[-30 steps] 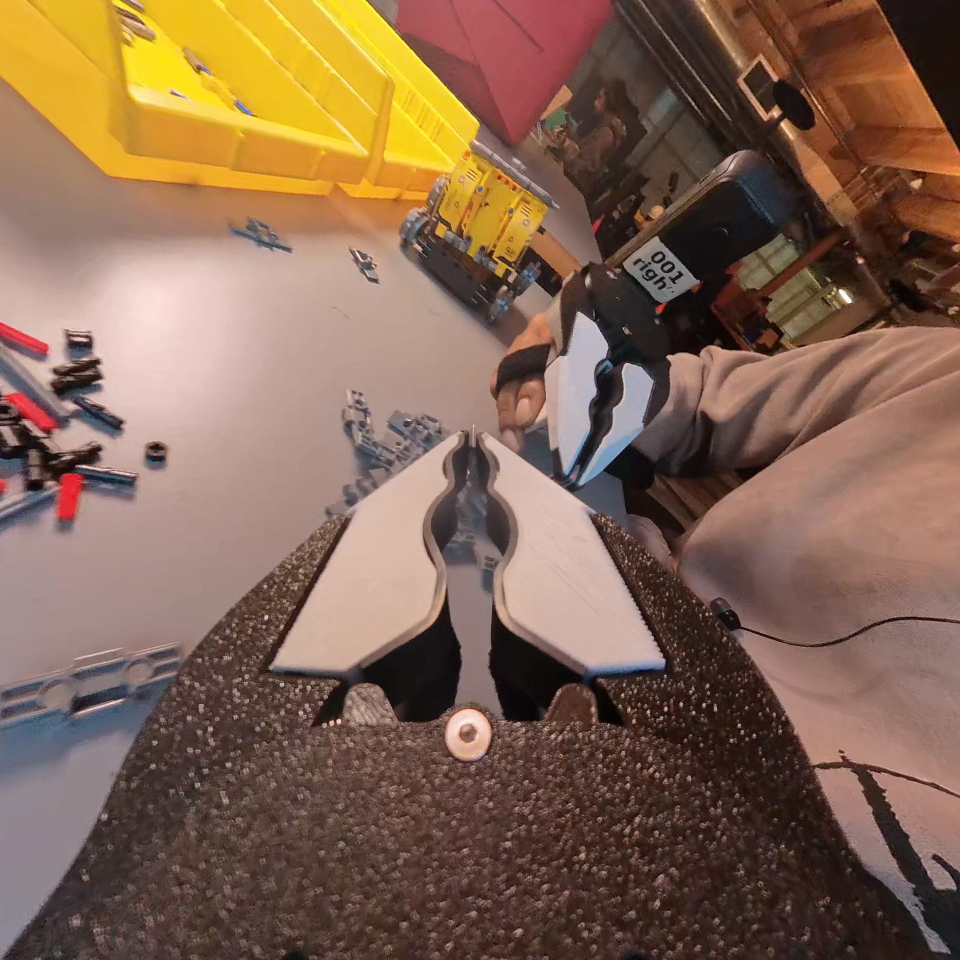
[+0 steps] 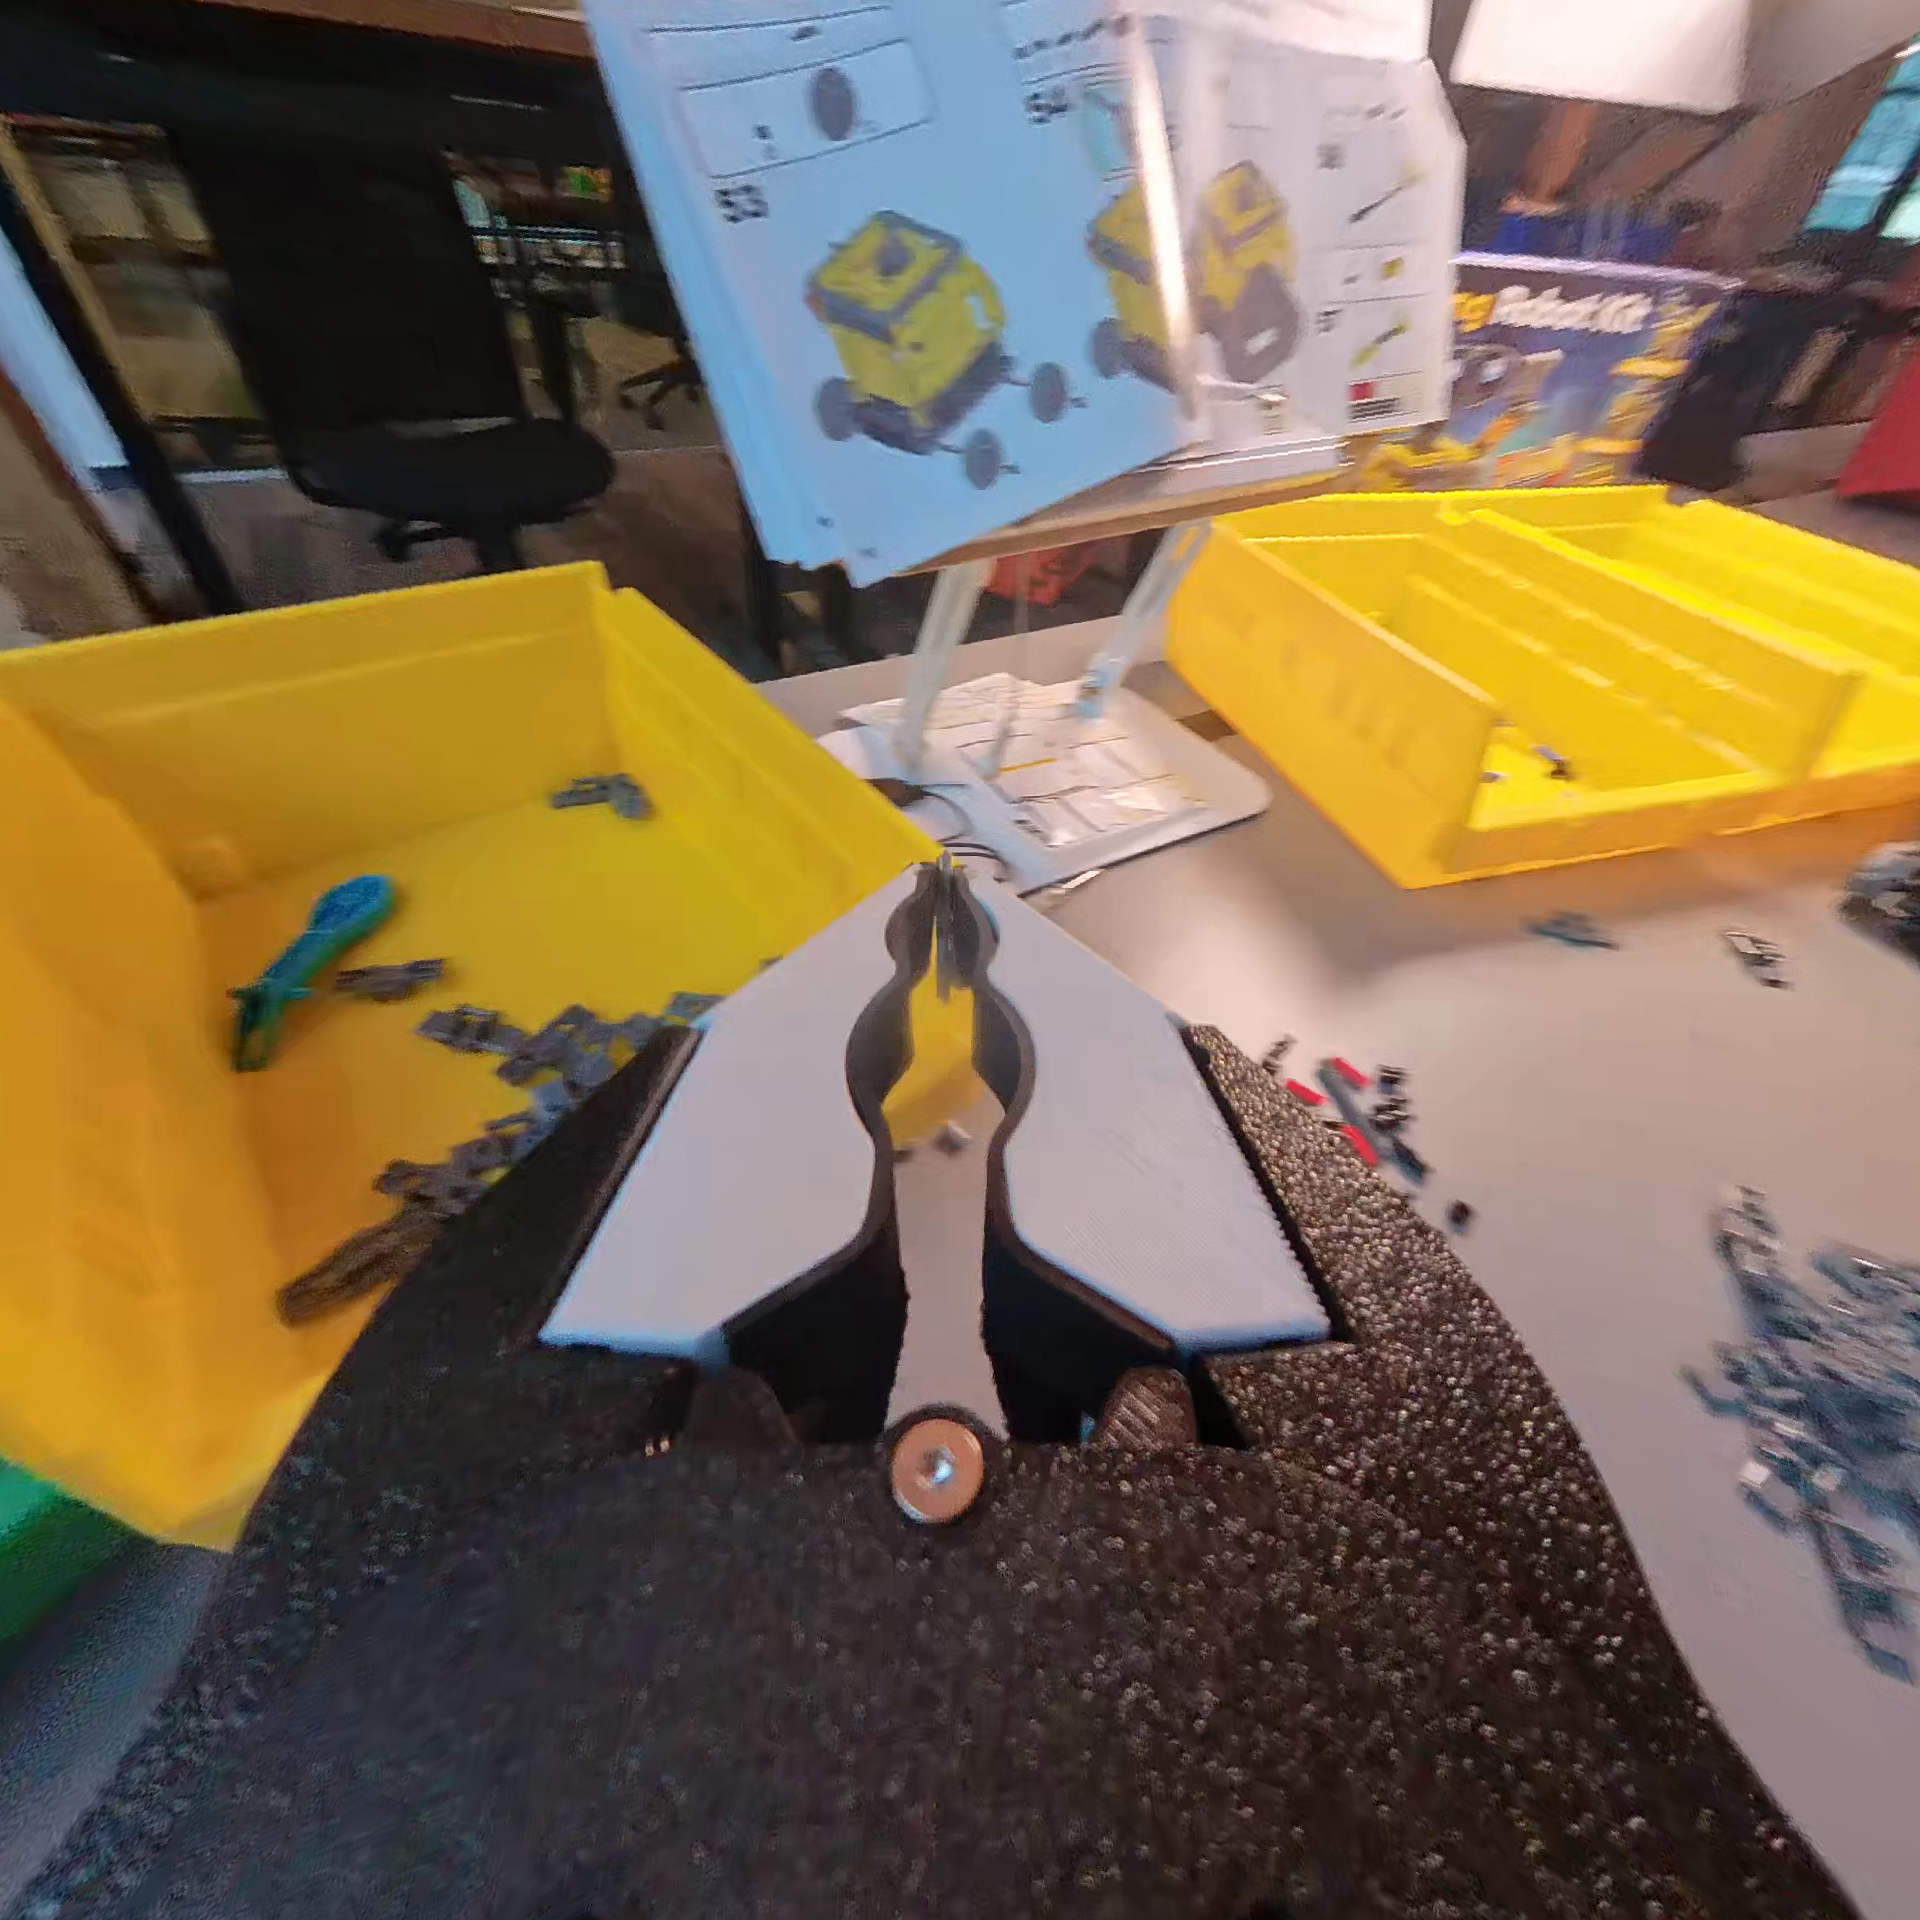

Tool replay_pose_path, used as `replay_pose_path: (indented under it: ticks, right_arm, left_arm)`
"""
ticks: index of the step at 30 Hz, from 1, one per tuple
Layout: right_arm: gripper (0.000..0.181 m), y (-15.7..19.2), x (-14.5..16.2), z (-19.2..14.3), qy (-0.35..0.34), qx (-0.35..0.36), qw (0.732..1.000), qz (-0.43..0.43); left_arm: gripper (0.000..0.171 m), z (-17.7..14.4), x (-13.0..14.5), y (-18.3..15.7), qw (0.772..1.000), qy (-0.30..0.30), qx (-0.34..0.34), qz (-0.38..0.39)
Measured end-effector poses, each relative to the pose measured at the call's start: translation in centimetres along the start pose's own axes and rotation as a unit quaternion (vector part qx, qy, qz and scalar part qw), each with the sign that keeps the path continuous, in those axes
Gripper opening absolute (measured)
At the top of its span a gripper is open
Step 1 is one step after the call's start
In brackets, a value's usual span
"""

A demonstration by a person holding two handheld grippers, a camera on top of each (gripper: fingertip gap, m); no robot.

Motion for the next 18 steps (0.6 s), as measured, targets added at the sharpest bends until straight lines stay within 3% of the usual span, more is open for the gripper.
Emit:
replay_pose_path:
  ticks: [6, 8, 11, 13, 16, 18]
  right_arm:
    - [0.052, 0.2, 0.1, 0.1, 0.006, 0.007, 1.000, -0.020]
    - [0.052, 0.1, 0.1, 0.0, 0.007, 0.008, 1.000, -0.022]
    - [0.051, 0.2, 0.0, -0.1, 0.003, 0.009, 1.000, -0.026]
    - [0.051, 0.1, -0.1, -0.3, -0.001, 0.012, 0.999, -0.030]
    - [0.050, -0.1, -0.3, -0.7, -0.006, 0.017, 0.999, -0.030]
    - [0.050, -0.3, -0.4, -0.9, -0.010, 0.022, 0.999, -0.029]
  left_arm:
    - [0.002, 4.2, 1.8, 4.9, 0.993, 0.064, -0.091, 0.028]
    - [0.015, 4.9, 2.6, 5.4, 0.991, 0.087, -0.095, 0.029]
    - [0.030, 4.6, 2.6, 4.2, 0.995, 0.092, -0.038, 0.027]
    - [0.034, 3.6, 2.1, 2.4, 0.994, 0.099, 0.034, 0.038]
    - [0.036, 1.7, 2.5, -1.8, 0.974, 0.132, 0.181, 0.024]
    - [0.040, 0.7, 3.7, -4.8, 0.957, 0.173, 0.231, 0.035]
Point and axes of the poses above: each gripper's, where its closed fingertips meet, z out along the fingers, x out of its underside, y = z × x across the jaws, the point moved 10 cm from there along -z, back along the fingers, and after that the axes turned 2 degrees about y, right-handed, at the moved point
